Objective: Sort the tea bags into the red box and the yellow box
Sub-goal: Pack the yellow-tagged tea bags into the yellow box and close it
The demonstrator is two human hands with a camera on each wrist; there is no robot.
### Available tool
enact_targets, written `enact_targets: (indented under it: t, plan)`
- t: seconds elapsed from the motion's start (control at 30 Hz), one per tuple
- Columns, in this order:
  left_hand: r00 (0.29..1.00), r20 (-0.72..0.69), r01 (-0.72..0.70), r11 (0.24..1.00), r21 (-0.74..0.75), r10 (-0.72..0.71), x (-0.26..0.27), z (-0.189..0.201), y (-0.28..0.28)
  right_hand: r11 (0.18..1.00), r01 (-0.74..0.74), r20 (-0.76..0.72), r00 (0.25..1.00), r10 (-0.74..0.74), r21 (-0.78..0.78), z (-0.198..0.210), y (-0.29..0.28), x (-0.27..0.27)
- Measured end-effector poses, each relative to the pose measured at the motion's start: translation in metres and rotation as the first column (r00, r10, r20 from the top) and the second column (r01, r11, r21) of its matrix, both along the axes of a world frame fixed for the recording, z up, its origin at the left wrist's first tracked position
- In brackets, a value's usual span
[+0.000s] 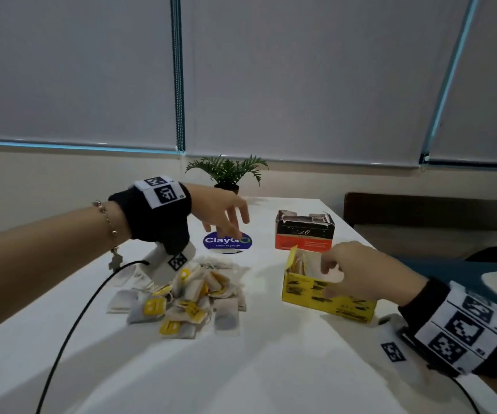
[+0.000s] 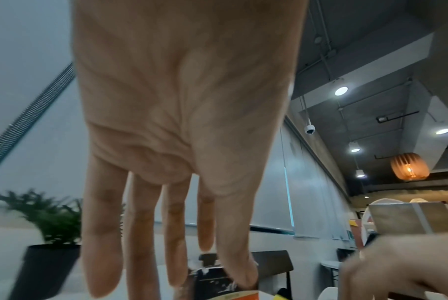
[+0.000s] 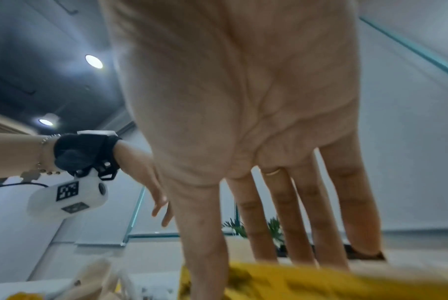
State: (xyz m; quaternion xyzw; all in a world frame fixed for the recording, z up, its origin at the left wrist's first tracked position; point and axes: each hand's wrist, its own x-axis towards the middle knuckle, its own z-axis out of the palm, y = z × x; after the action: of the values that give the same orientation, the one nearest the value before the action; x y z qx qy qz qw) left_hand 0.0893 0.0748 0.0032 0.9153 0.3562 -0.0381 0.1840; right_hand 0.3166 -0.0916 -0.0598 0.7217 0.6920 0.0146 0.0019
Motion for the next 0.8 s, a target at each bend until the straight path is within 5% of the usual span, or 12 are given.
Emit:
enact_targets:
  t: [0.13, 0.37, 0.5, 0.8]
  plan:
    - [0.998, -0.054, 0.017, 0.996, 0.092, -0.012, -0.048, -0.013, 0.001, 0.981, -0.107, -0.048, 0.992, 0.116, 0.159, 0.019, 0.0, -0.036]
    - [0.998, 0.062, -0.026, 0.979, 0.202, 0.014, -0.099, -0.041, -0.023, 0.938, -0.342, -0.242, 0.916, 0.32, -0.056, 0.009, 0.037, -0.109]
    - [0.997, 0.013, 0.074, 0.979, 0.188, -0.078, -0.111, -0.065, -0.045, 0.884, -0.447, -0.242, 0.88, 0.408, -0.137, -0.005, 0.056, -0.14]
    - [0.996, -0.086, -0.005, 0.978, 0.208, 0.023, -0.136, -0.089, -0.047, 0.872, -0.472, -0.108, 0.881, 0.461, -0.129, -0.025, 0.067, -0.176]
